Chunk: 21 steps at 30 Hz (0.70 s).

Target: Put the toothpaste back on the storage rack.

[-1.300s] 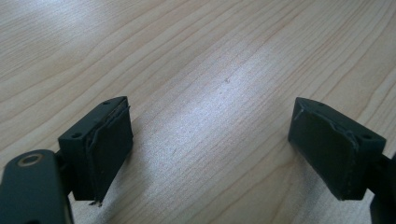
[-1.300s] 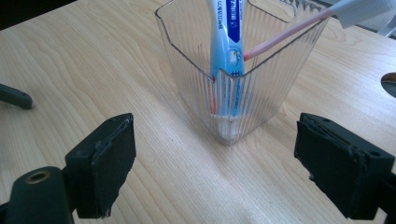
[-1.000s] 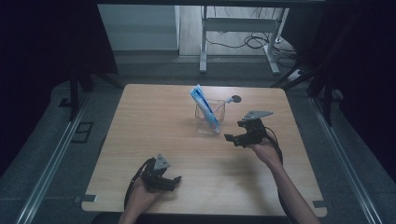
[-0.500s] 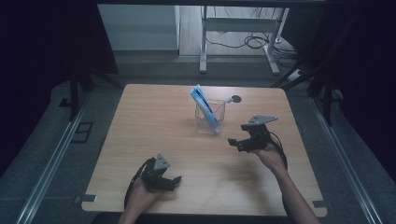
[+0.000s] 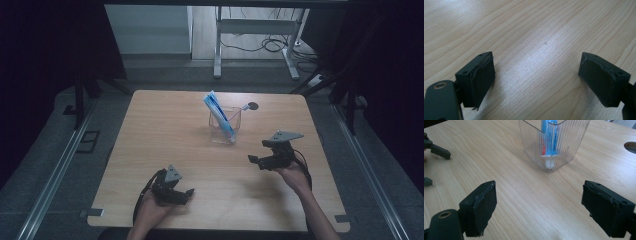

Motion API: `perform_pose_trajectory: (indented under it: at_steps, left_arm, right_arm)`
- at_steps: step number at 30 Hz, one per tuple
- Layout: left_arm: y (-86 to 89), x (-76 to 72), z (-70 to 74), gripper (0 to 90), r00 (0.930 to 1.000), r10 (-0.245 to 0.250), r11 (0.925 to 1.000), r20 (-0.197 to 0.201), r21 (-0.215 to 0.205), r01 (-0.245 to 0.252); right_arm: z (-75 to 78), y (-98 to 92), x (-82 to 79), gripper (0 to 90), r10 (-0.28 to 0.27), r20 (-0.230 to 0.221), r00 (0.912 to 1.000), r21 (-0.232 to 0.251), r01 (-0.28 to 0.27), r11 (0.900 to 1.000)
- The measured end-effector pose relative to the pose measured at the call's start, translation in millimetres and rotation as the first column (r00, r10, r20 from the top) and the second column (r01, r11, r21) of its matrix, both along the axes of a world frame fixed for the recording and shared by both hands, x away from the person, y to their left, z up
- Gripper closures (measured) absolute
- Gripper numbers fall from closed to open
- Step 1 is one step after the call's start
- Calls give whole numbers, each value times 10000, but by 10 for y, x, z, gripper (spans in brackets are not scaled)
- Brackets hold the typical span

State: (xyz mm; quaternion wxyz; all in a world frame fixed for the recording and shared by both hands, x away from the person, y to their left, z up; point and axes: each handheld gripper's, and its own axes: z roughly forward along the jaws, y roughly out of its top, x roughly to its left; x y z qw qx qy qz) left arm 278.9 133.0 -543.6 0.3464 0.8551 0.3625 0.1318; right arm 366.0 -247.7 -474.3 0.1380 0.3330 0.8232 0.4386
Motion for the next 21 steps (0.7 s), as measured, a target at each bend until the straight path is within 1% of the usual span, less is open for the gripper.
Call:
perform_pose_trajectory:
  at_steps: [9,18,21]
  left_arm:
    - [1,0,1,139,10000,-9,10000,-2,10,9]
    - [-1,0,0,139,10000,12,10000,1,-16,-12]
    - [-1,0,-1,139,10000,9,10000,4,-16,-9]
  right_arm:
    - [-72,-65,-153,129,-98,102,9999,-12,98,10000]
    - [-252,-114,-333,129,-237,-23,9997,-36,237,9997]
    - [-299,-140,-375,130,-341,-44,9994,-139,340,9993]
